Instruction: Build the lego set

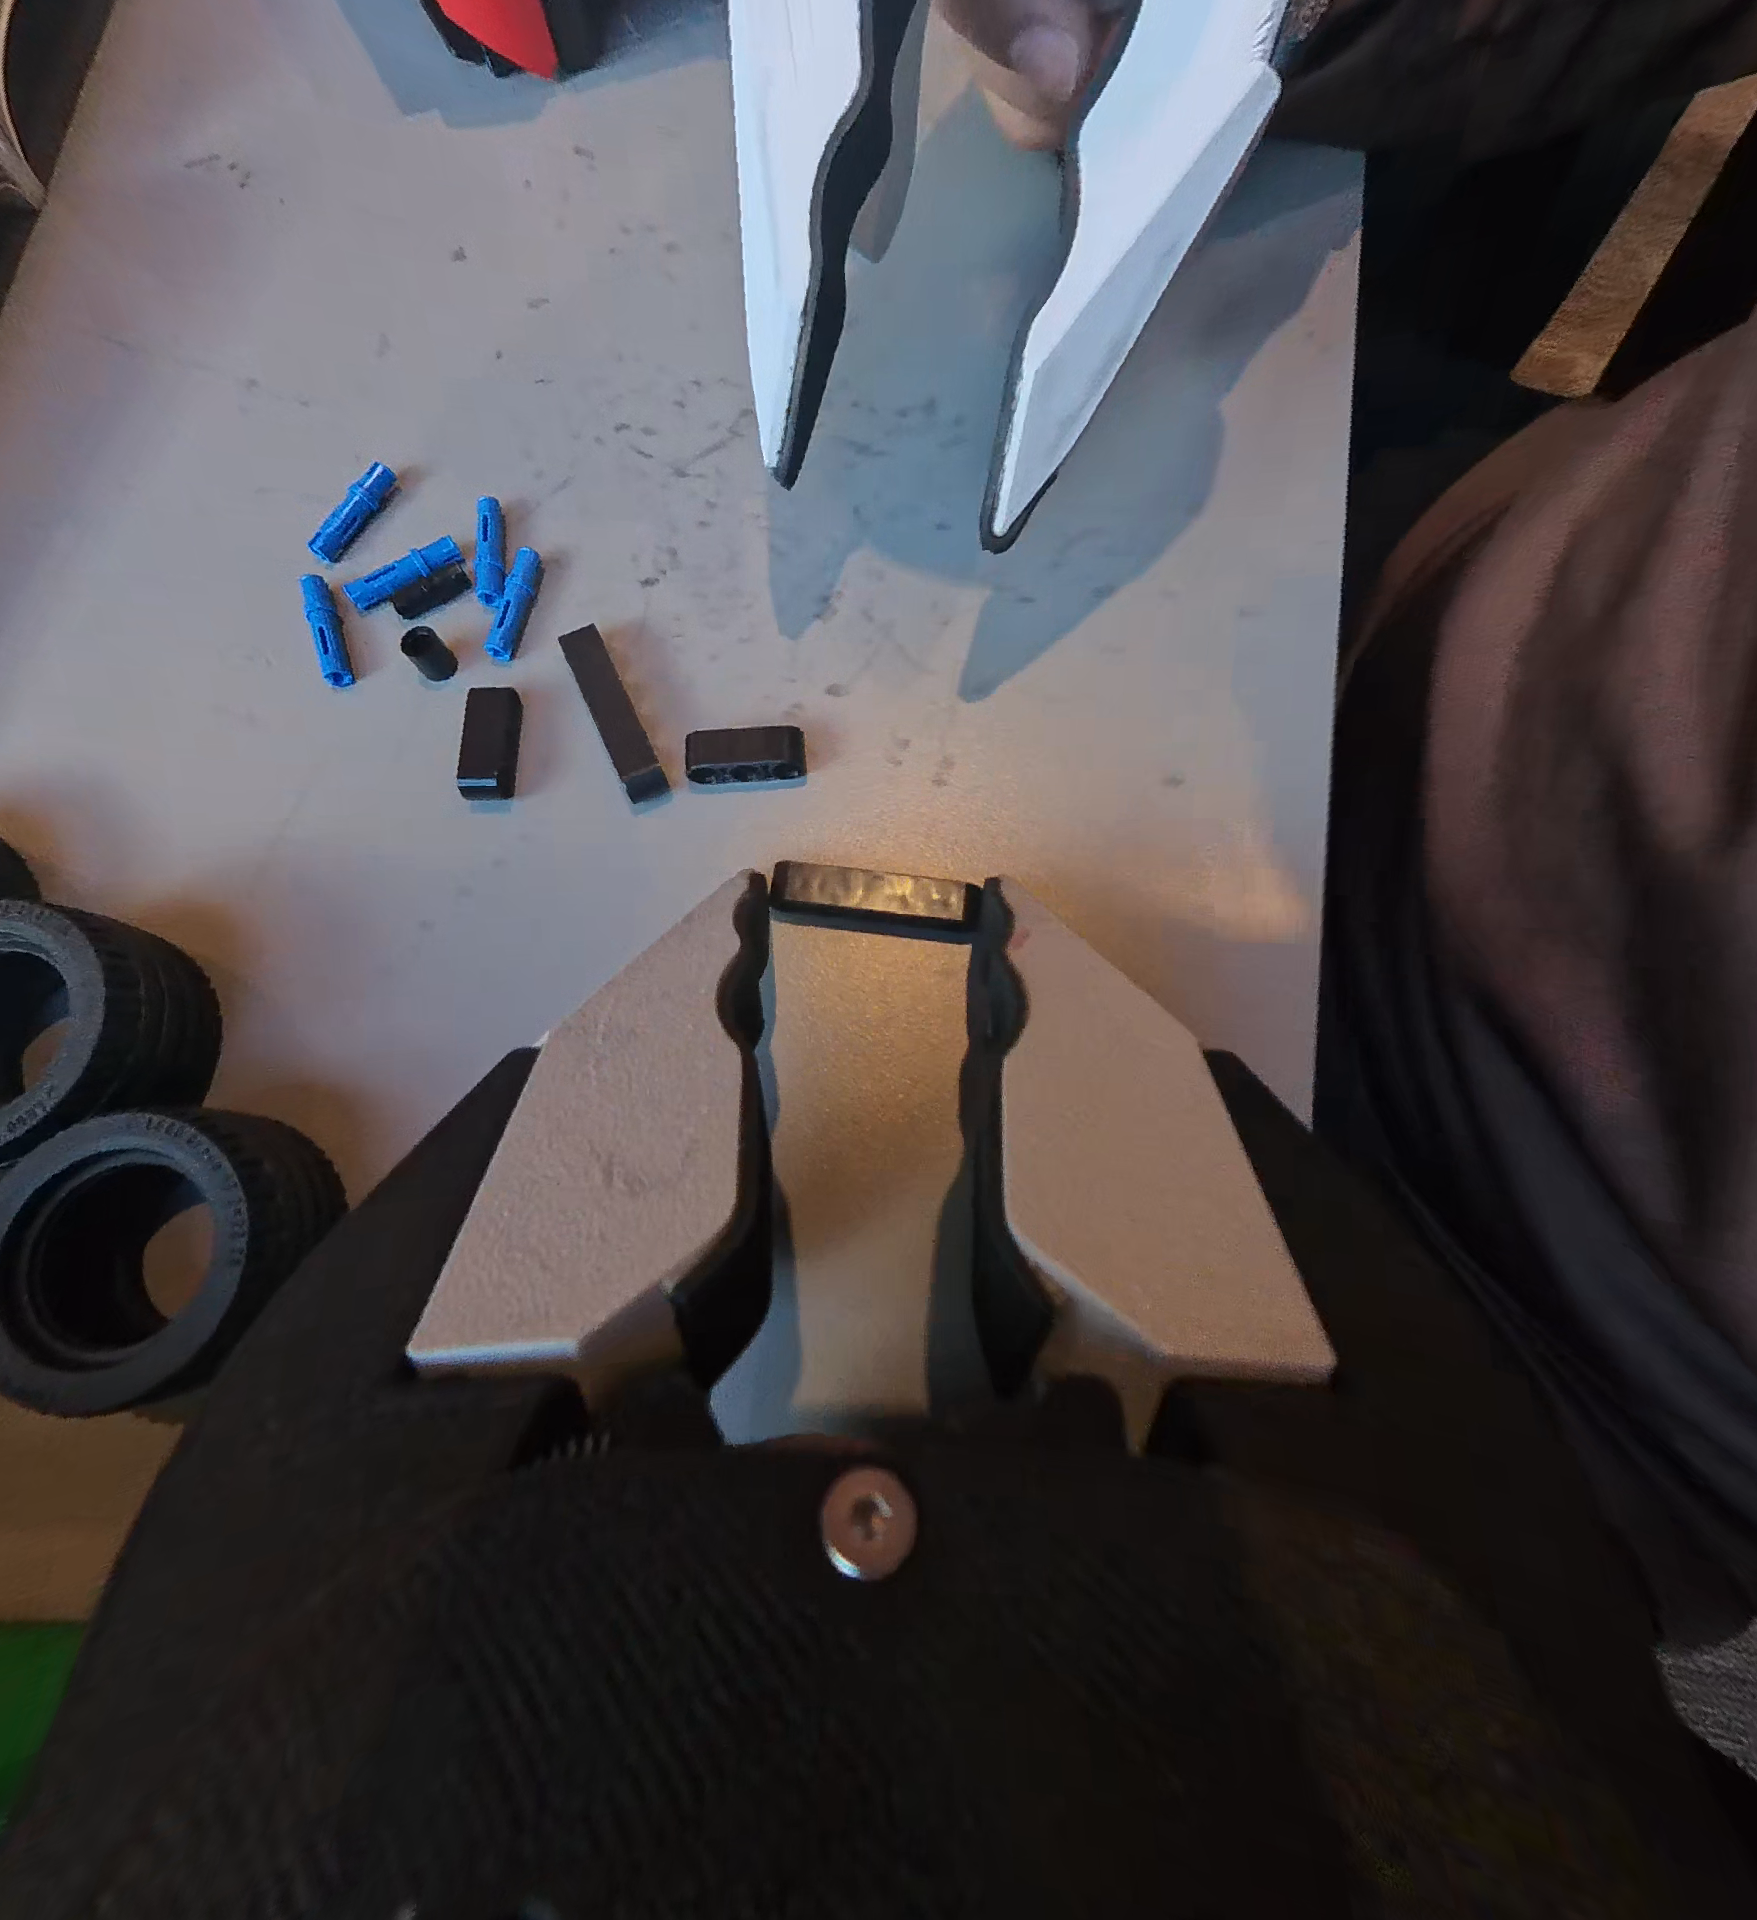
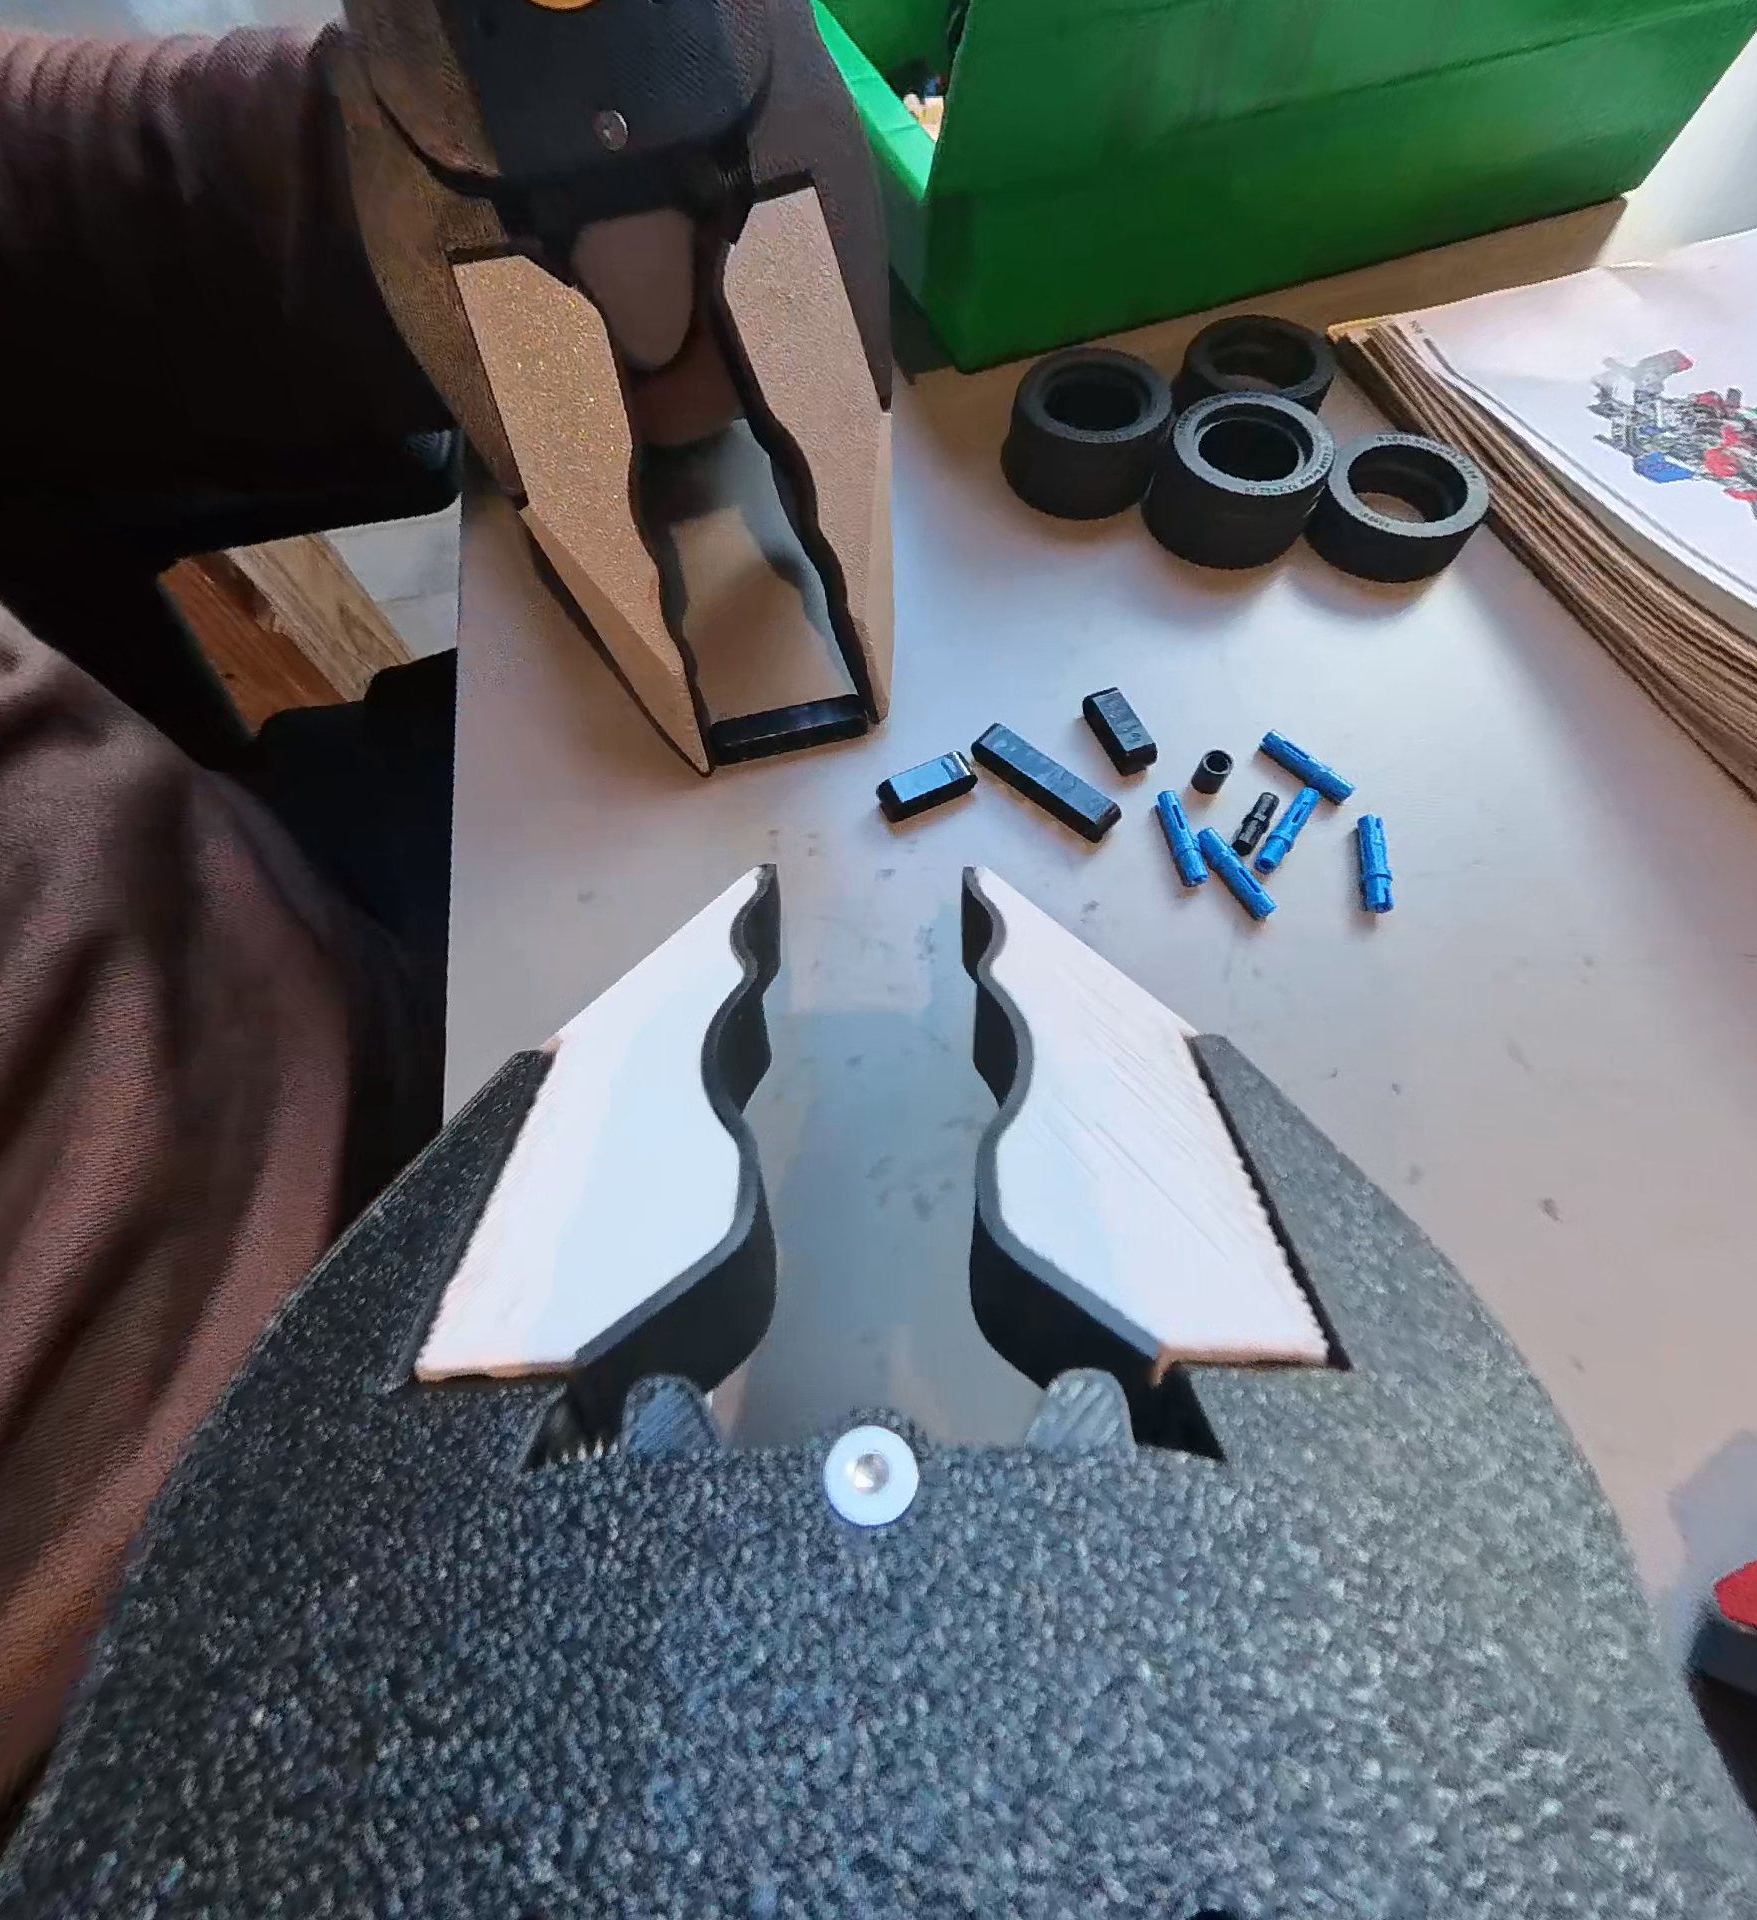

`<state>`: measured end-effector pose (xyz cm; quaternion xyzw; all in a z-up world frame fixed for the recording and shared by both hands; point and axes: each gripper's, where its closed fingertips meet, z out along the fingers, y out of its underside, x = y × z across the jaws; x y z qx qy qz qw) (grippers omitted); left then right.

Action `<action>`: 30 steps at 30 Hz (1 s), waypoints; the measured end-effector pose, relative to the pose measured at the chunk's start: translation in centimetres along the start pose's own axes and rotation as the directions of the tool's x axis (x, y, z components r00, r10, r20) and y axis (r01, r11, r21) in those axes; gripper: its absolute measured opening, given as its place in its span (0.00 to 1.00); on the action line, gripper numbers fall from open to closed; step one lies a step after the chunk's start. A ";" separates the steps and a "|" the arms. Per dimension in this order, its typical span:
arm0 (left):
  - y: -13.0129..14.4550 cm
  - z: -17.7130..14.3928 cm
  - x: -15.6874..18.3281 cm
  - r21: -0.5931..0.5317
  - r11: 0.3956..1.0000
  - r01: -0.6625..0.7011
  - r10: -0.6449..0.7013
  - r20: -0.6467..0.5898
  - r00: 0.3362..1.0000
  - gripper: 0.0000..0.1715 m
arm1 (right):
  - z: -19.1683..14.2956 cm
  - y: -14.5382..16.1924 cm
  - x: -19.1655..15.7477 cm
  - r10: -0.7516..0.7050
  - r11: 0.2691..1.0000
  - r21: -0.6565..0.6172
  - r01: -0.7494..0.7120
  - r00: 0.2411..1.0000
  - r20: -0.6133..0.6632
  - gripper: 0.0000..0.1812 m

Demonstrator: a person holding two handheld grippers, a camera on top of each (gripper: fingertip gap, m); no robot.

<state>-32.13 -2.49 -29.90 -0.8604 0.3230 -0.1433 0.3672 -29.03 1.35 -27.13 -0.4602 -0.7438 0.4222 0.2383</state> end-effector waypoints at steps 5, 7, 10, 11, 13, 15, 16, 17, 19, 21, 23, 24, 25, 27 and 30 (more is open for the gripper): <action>-0.1 0.1 -0.1 0.000 1.000 -0.006 0.006 0.014 1.000 0.22 | 0.1 0.2 0.2 -0.011 1.000 -0.017 0.010 0.999 -0.030 0.19; -0.1 0.1 -0.1 0.002 1.000 -0.018 0.017 0.026 1.000 0.22 | 0.0 0.3 0.4 -0.003 1.000 -0.015 0.003 0.999 -0.041 0.19; -0.2 0.0 -0.2 0.005 0.999 -0.032 0.032 0.043 0.999 0.22 | -0.3 0.2 1.0 0.028 1.000 0.000 -0.028 0.997 -0.068 0.19; -0.2 0.0 -0.2 0.005 0.999 -0.036 0.036 0.048 0.998 0.22 | -0.5 0.2 1.2 0.037 0.999 0.005 -0.037 0.996 -0.082 0.19; -0.2 -0.1 -0.2 0.007 0.999 -0.046 0.046 0.063 0.997 0.23 | -0.7 0.4 1.4 0.045 0.999 0.007 -0.045 0.993 -0.105 0.19; -0.2 -0.1 -0.4 0.008 0.999 -0.054 0.053 0.086 0.995 0.25 | -0.8 0.7 1.5 0.047 0.999 -0.005 -0.048 0.991 -0.123 0.19; -0.3 -0.2 -0.5 0.009 0.998 -0.056 0.055 0.097 0.994 0.26 | -0.9 0.8 1.6 0.045 0.999 -0.009 -0.047 0.990 -0.135 0.19; -0.2 -0.2 -0.4 0.009 0.998 -0.060 0.059 0.102 0.993 0.26 | -0.9 0.8 1.7 0.042 0.999 -0.012 -0.045 0.988 -0.146 0.17; -0.2 -0.3 -0.2 0.010 0.998 -0.065 0.063 0.096 0.993 0.27 | -0.7 1.0 2.2 0.049 0.998 -0.032 -0.055 0.985 -0.165 0.10; -0.1 -0.3 0.2 0.010 0.998 -0.062 0.061 0.077 0.995 0.28 | -0.3 1.0 2.9 0.050 0.997 -0.047 -0.060 0.981 -0.186 0.10; 0.0 -0.4 0.3 0.009 0.999 -0.054 0.053 0.063 0.997 0.28 | 0.1 0.7 4.1 0.037 0.997 -0.056 -0.051 0.973 -0.226 0.10; 0.0 -0.3 0.3 0.008 0.999 -0.048 0.047 0.058 0.997 0.28 | 0.5 0.7 4.7 0.019 0.996 -0.078 -0.039 0.971 -0.238 0.10; 0.0 -0.3 0.3 0.007 0.999 -0.042 0.041 0.053 0.998 0.28 | 0.9 0.8 5.2 -0.005 0.994 -0.105 -0.022 0.968 -0.251 0.10; 0.1 -0.3 0.3 0.004 1.000 -0.026 0.026 0.043 0.999 0.29 | 1.7 1.0 6.2 -0.054 0.987 -0.159 0.011 0.961 -0.272 0.10; 0.2 -0.2 0.0 -0.002 1.000 0.018 -0.018 0.028 0.999 0.31 | 2.5 1.1 7.0 -0.104 0.976 -0.214 0.046 0.958 -0.267 0.10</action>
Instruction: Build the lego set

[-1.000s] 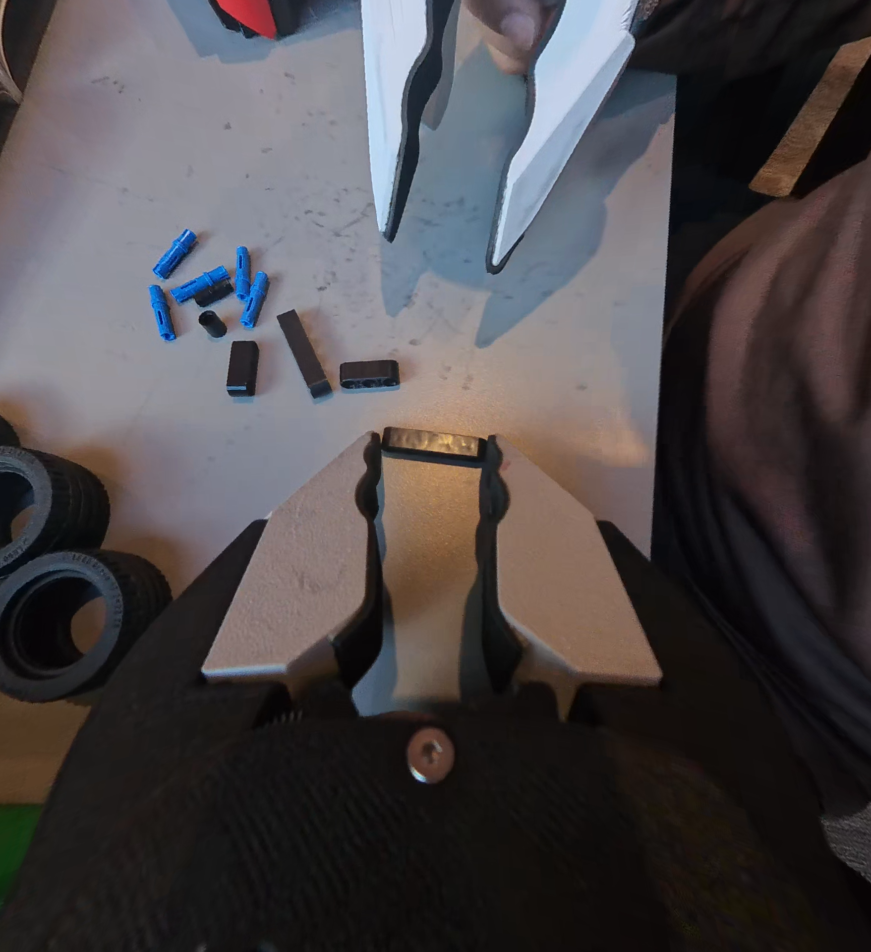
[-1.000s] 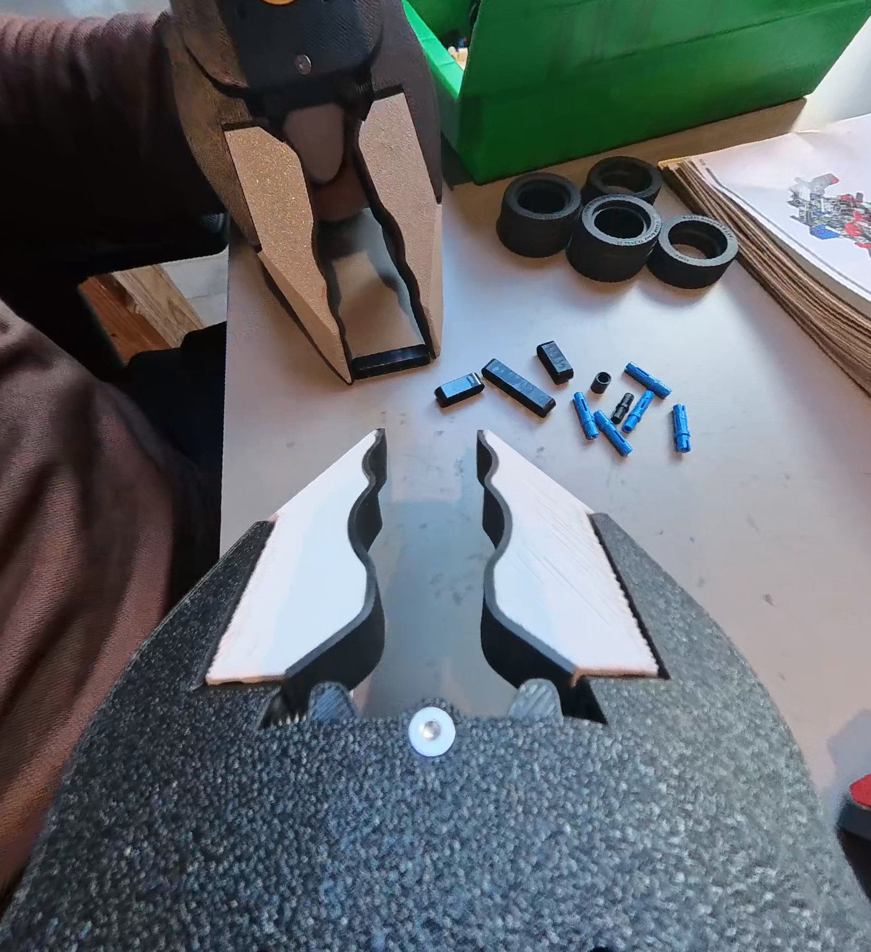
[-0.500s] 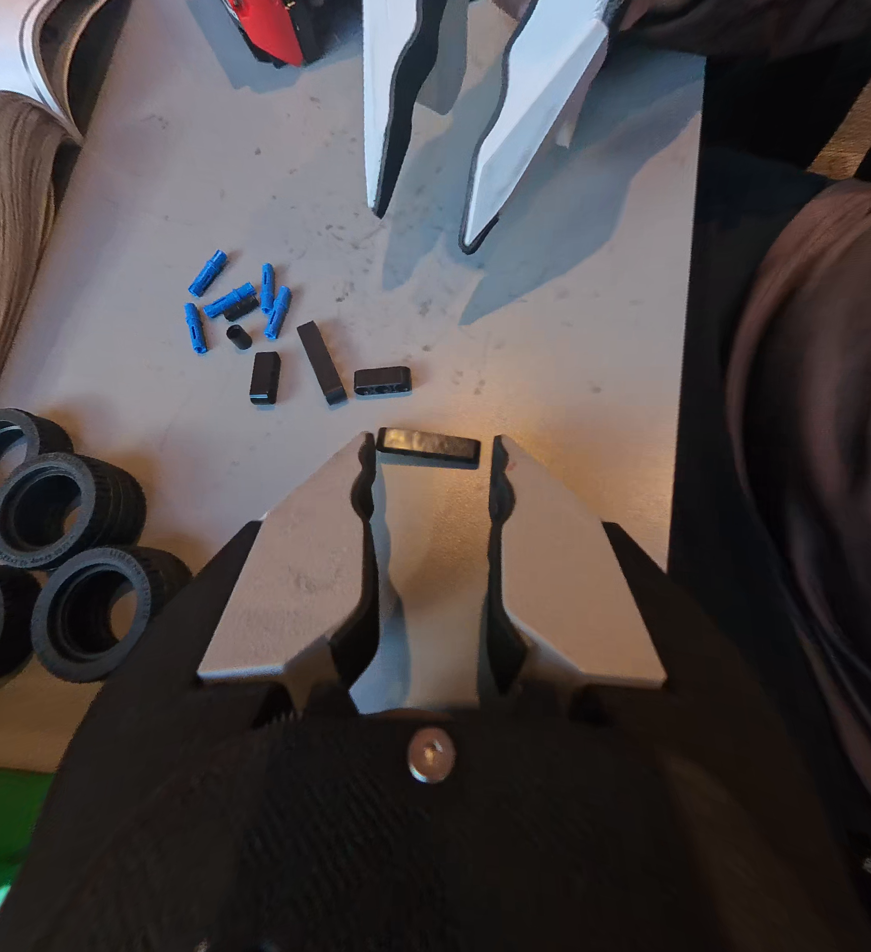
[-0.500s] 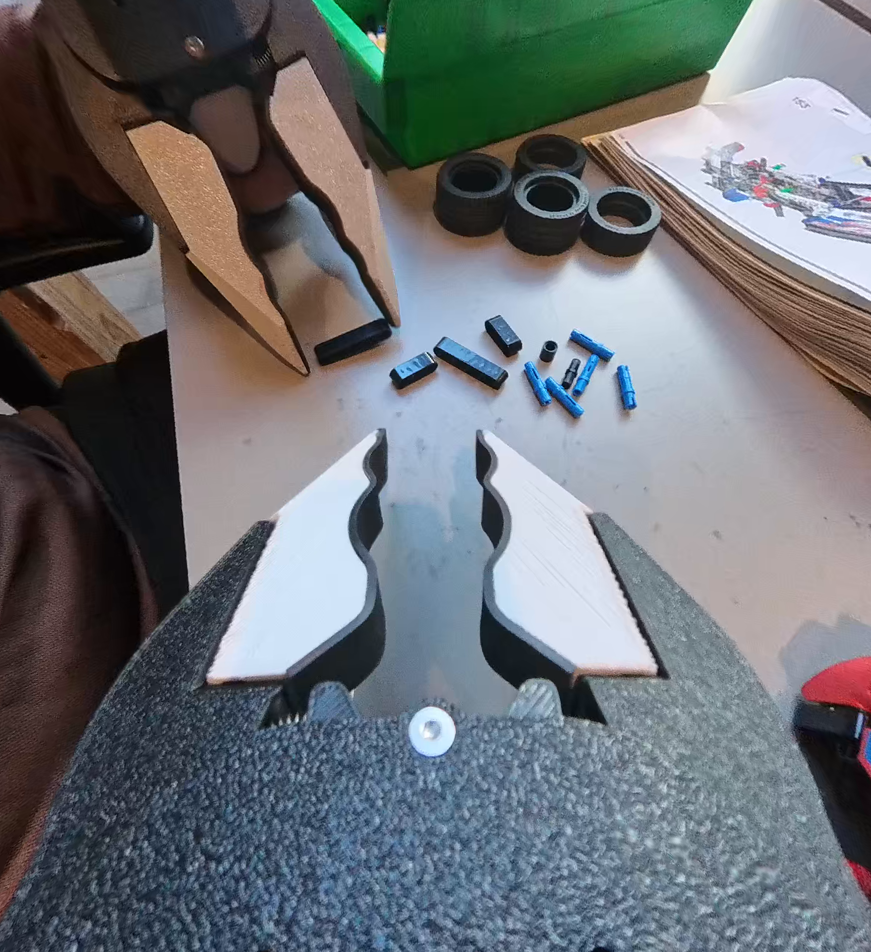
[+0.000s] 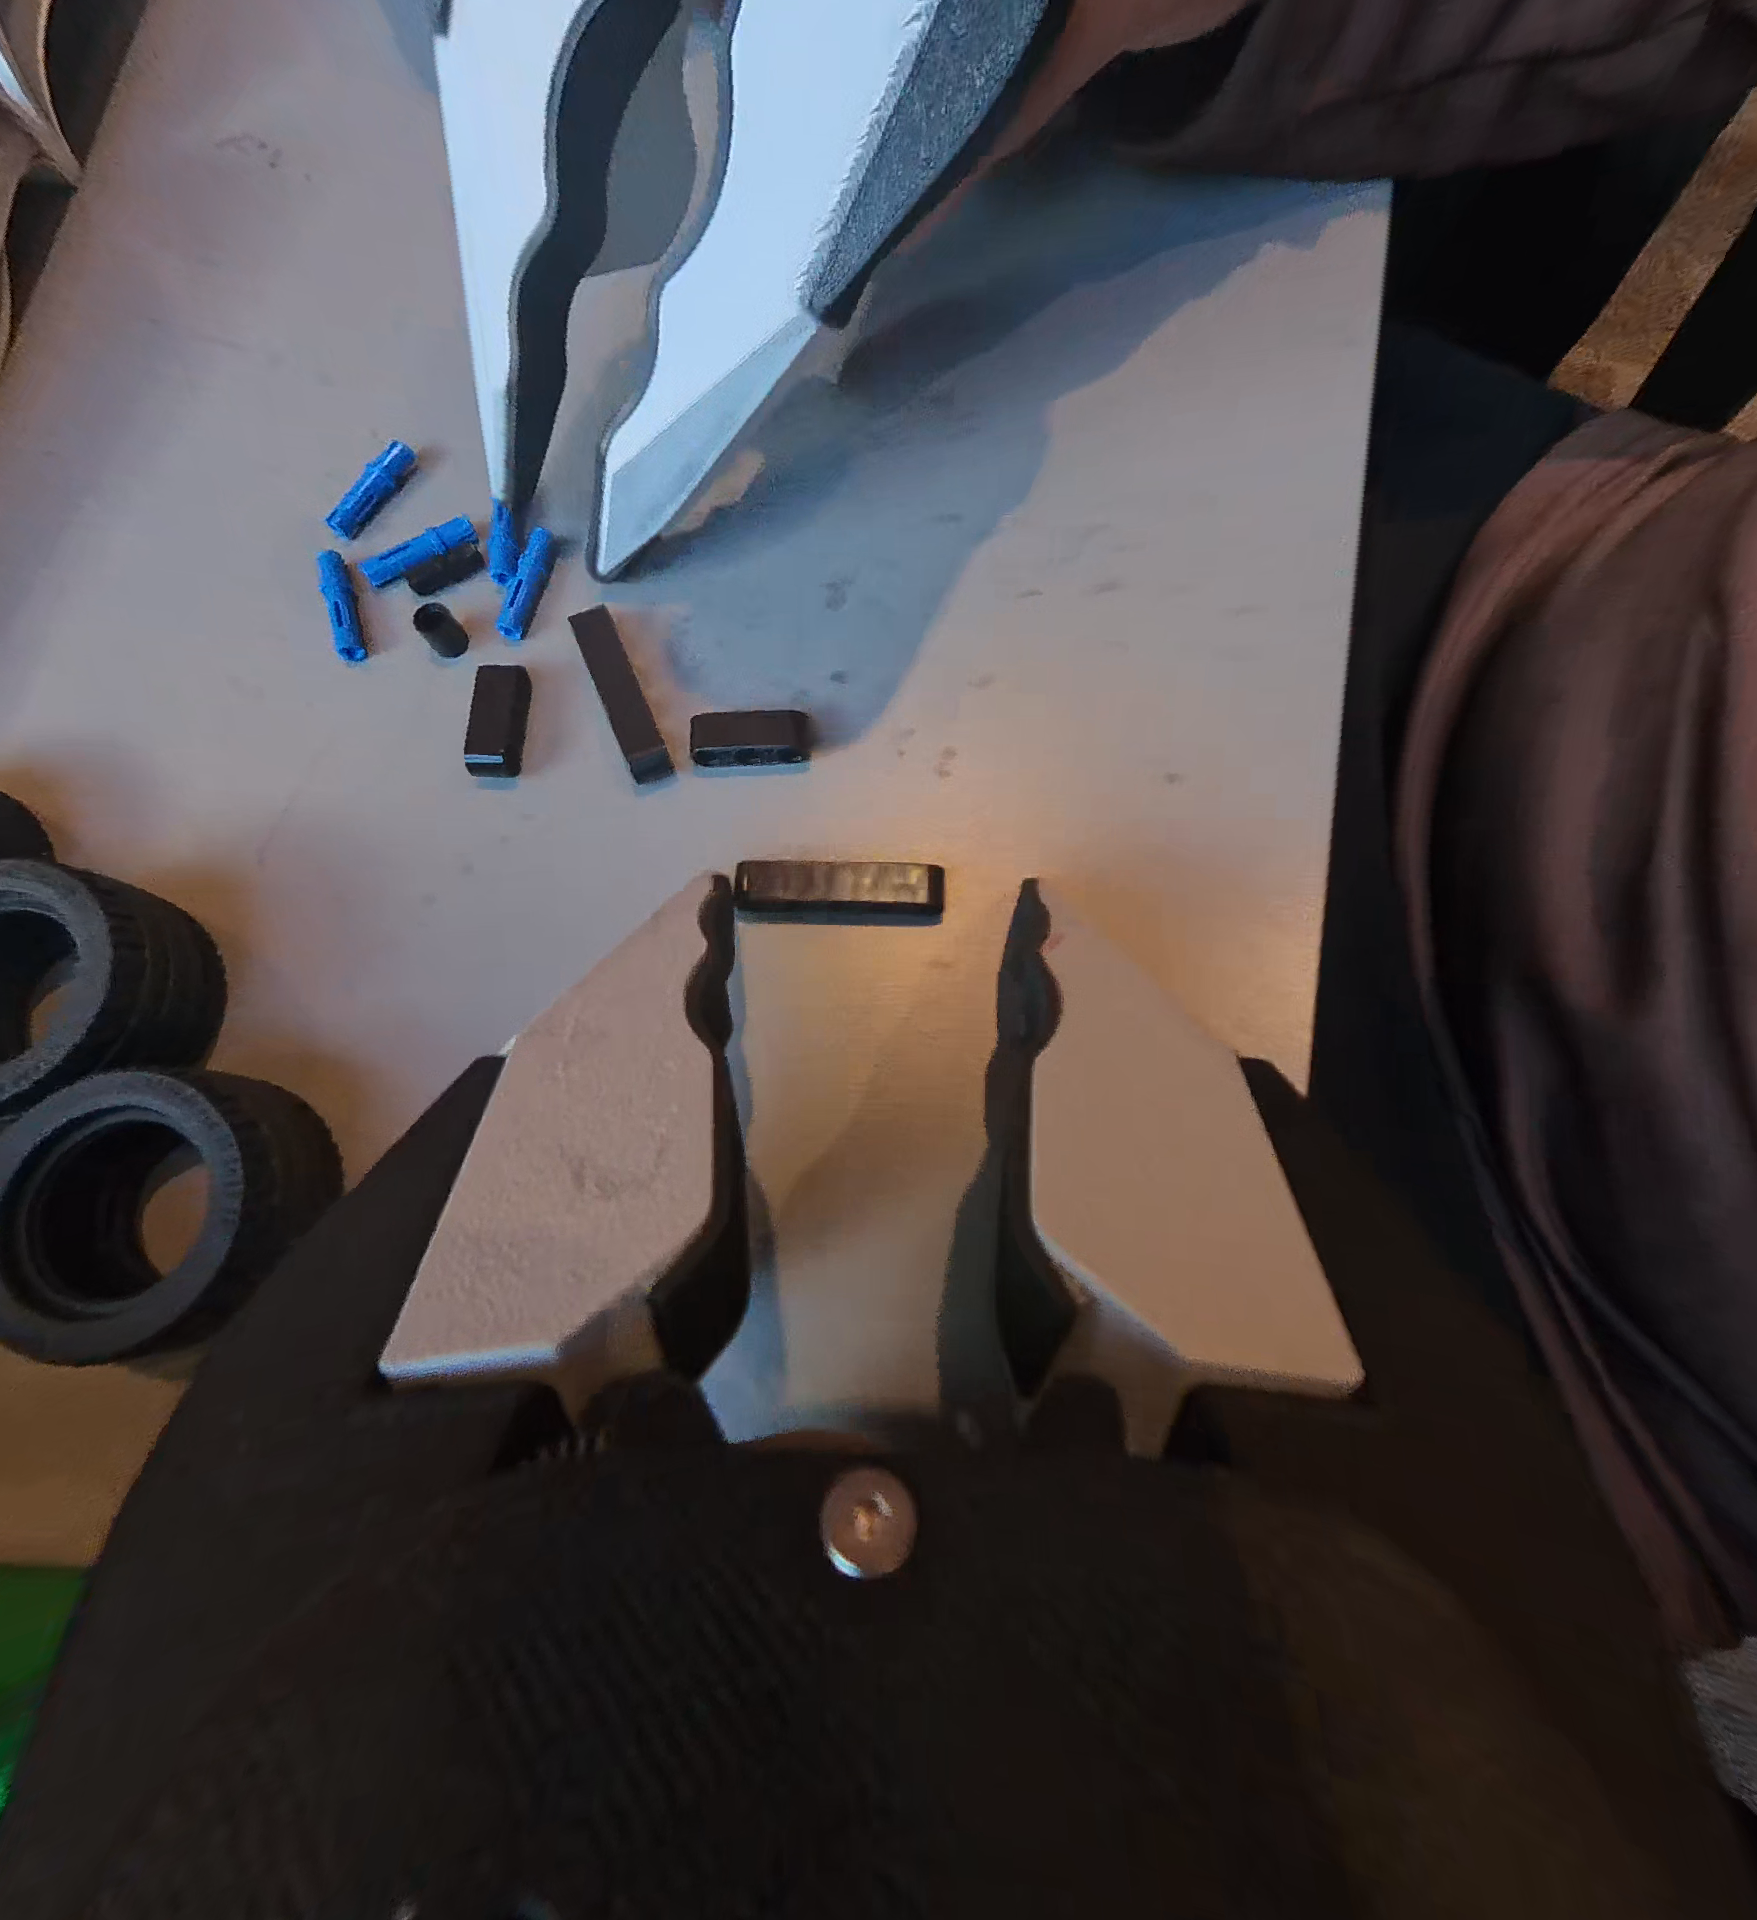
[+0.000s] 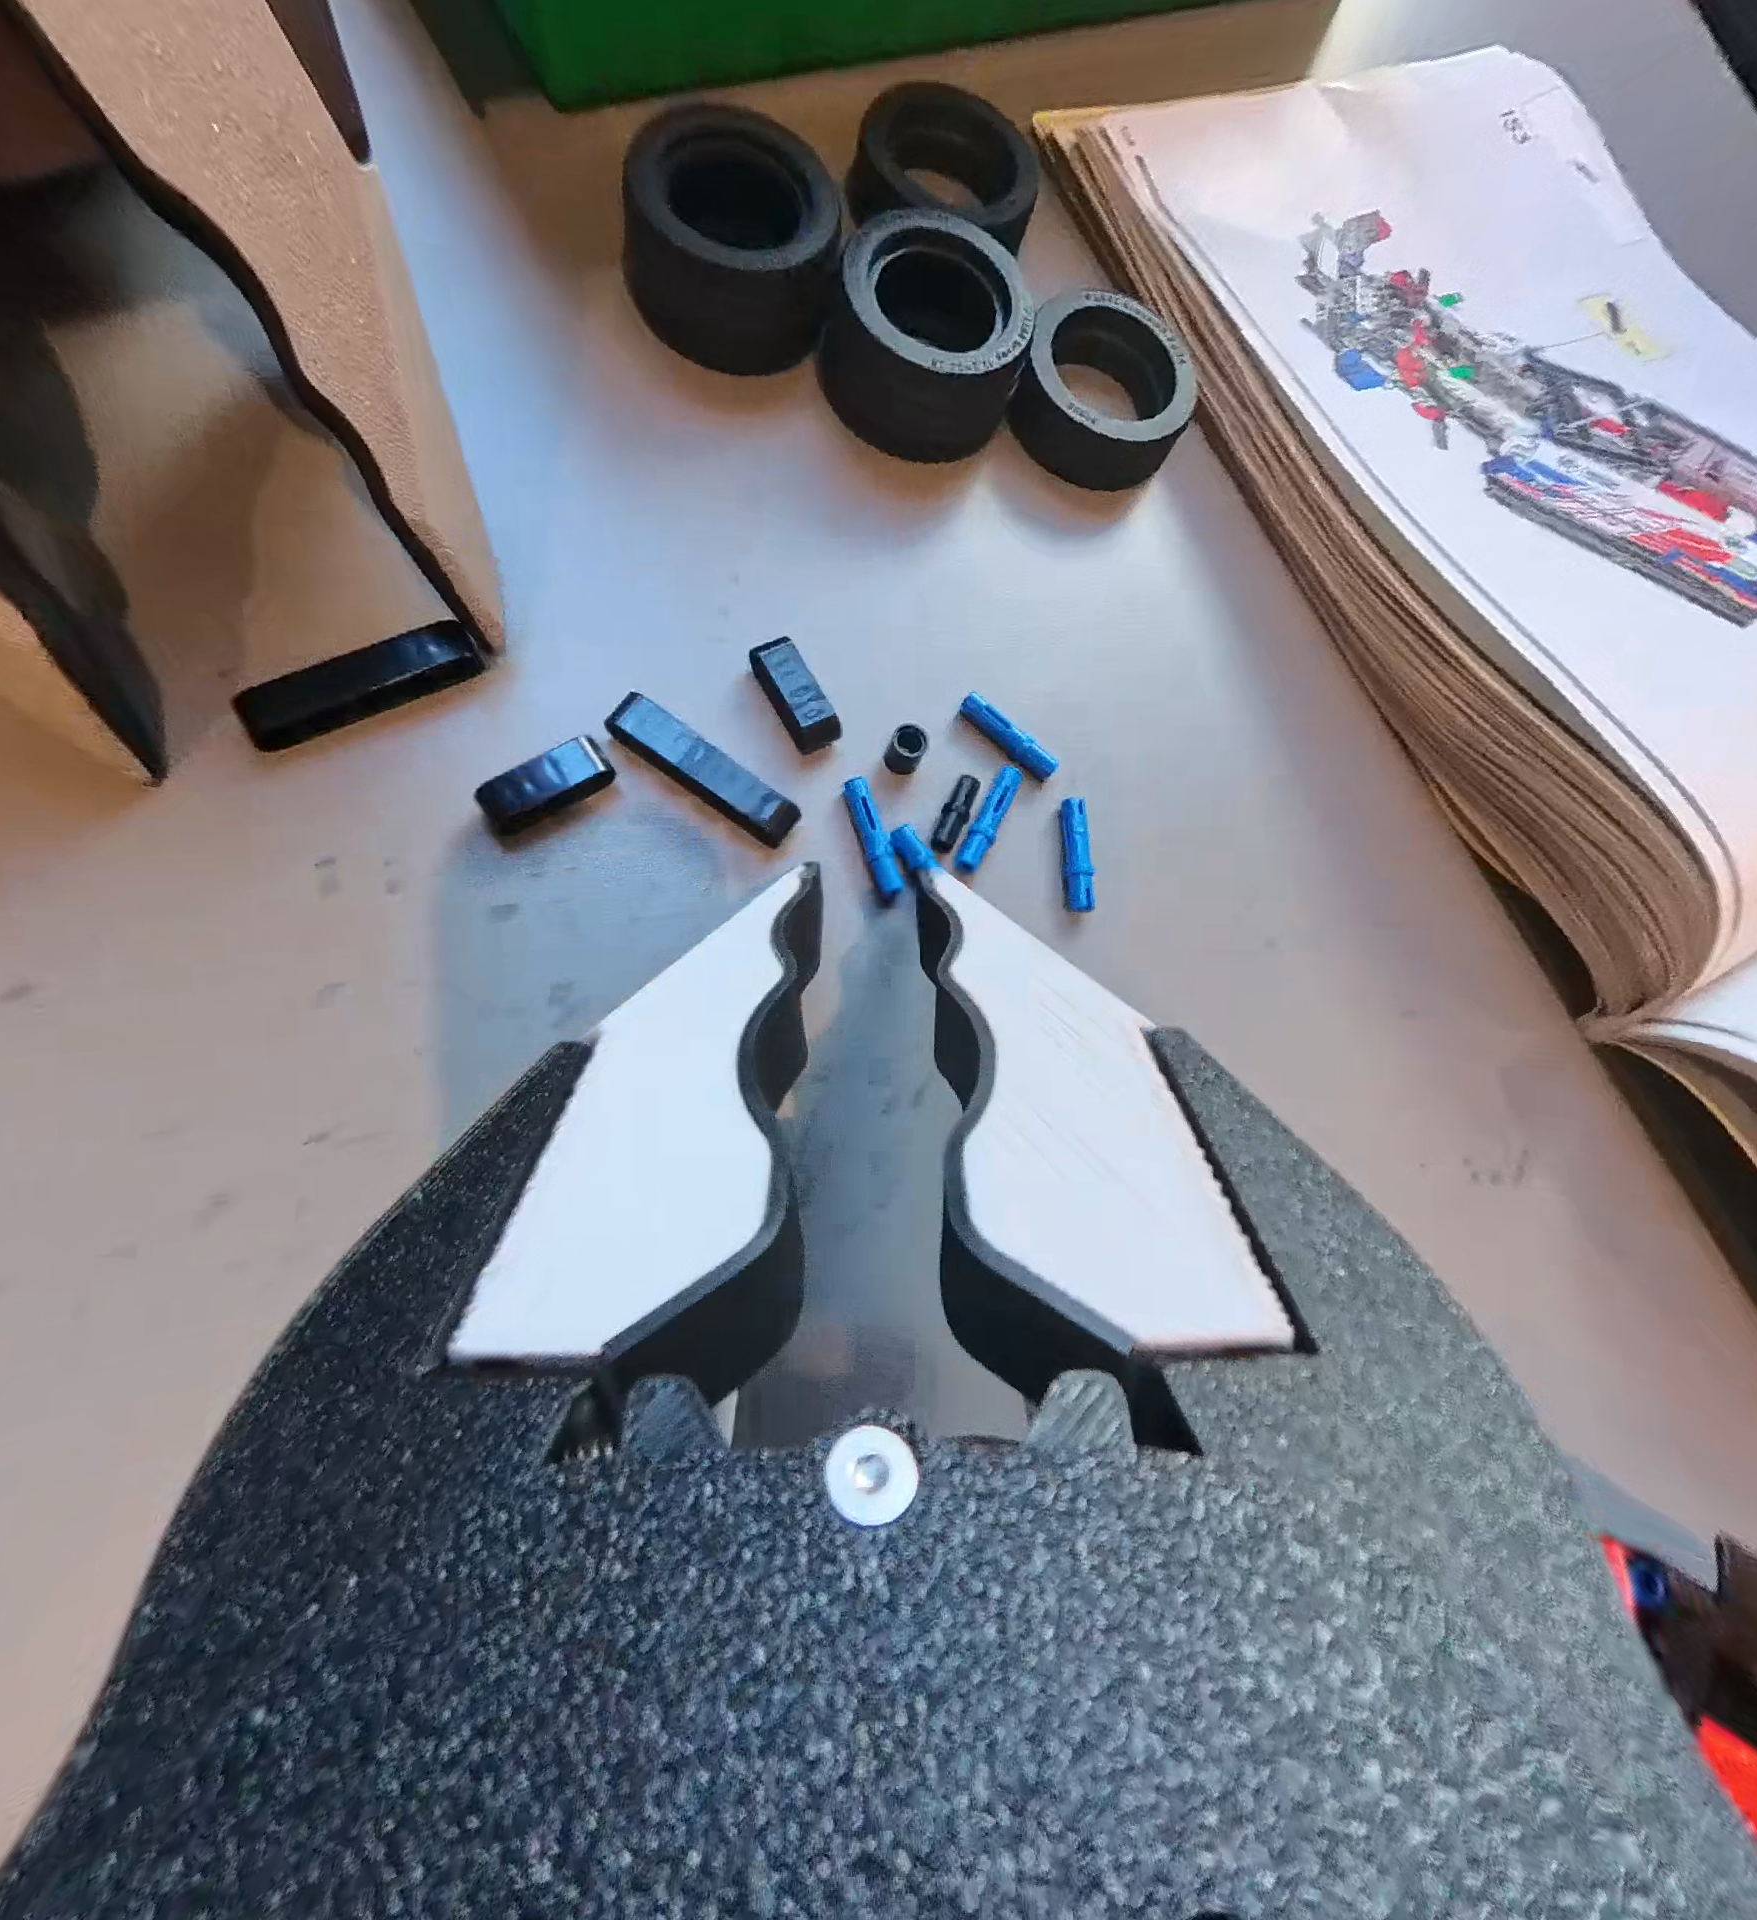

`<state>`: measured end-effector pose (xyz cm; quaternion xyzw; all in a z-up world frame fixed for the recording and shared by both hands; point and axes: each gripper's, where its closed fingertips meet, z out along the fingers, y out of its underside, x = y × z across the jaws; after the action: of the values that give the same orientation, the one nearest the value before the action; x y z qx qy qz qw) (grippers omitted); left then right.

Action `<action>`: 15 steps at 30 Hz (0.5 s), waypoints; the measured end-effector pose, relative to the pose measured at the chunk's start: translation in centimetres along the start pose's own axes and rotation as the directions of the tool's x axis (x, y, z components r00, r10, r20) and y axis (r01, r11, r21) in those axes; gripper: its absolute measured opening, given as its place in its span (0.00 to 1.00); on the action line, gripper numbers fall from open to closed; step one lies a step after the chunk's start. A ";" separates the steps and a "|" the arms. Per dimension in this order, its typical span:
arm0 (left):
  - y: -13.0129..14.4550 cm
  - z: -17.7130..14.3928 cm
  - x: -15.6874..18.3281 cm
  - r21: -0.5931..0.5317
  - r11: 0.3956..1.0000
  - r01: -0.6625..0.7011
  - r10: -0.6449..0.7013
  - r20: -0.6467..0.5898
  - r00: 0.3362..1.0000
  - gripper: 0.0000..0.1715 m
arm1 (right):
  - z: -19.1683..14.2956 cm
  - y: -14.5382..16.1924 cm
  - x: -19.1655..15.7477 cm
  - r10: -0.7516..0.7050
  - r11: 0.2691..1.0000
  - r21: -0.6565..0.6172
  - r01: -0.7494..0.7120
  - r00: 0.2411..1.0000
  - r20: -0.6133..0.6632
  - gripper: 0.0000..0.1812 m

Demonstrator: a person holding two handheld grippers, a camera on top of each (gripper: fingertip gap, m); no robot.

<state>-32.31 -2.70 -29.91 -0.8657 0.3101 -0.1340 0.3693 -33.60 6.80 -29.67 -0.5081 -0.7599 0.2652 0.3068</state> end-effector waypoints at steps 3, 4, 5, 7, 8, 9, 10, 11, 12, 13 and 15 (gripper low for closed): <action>0.0 0.0 -0.4 0.002 1.000 0.028 -0.028 0.010 1.000 0.26 | 0.4 -0.1 -0.4 -0.021 1.000 -0.011 0.022 0.997 0.070 0.05; 0.0 0.0 -0.5 0.003 1.000 0.030 -0.030 0.014 0.999 0.25 | 0.4 -0.1 -0.4 -0.024 1.000 -0.013 0.025 0.996 0.089 0.05; 0.0 0.0 -0.6 0.003 0.999 0.033 -0.033 0.018 0.999 0.24 | 0.4 -0.1 -0.4 -0.022 1.000 -0.017 0.024 0.994 0.105 0.05; 0.0 0.0 -0.7 0.004 0.999 0.041 -0.041 0.022 0.999 0.22 | 0.4 -0.1 -0.5 -0.012 1.000 -0.025 0.015 0.991 0.136 0.04; 0.0 0.0 -0.7 0.004 0.999 0.041 -0.041 0.022 0.999 0.22 | 0.4 -0.1 -0.5 -0.005 1.000 -0.028 0.009 0.990 0.143 0.04; 0.0 0.0 -0.7 0.004 0.999 0.041 -0.041 0.022 0.999 0.22 | 0.4 -0.1 -0.6 0.001 0.999 -0.032 0.004 0.989 0.147 0.05; 0.0 0.0 -0.7 0.004 0.999 0.041 -0.041 0.022 0.999 0.22 | 0.3 -0.1 -0.6 0.008 0.999 -0.034 -0.003 0.989 0.149 0.07; 0.0 0.0 -0.7 0.004 0.999 0.040 -0.041 0.022 0.999 0.22 | 0.3 -0.3 -0.6 0.019 0.999 -0.030 -0.014 0.988 0.153 0.08; 0.0 0.0 -0.7 0.004 0.999 0.040 -0.040 0.022 0.999 0.22 | 0.3 -0.5 -0.7 0.027 0.999 -0.022 -0.024 0.987 0.158 0.08; 0.0 0.0 -0.7 0.004 0.999 0.040 -0.040 0.022 0.999 0.22 | 0.4 -0.6 -0.7 0.028 1.000 -0.018 -0.025 0.987 0.159 0.08; 0.0 0.0 -0.7 0.004 0.999 0.040 -0.040 0.022 0.999 0.22 | 0.7 -0.5 -0.5 0.018 0.999 -0.030 -0.014 0.988 0.153 0.07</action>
<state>-32.82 -2.24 -29.88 -0.8726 0.2882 -0.1322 0.3714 -34.30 6.14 -29.93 -0.4967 -0.7808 0.2948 0.2381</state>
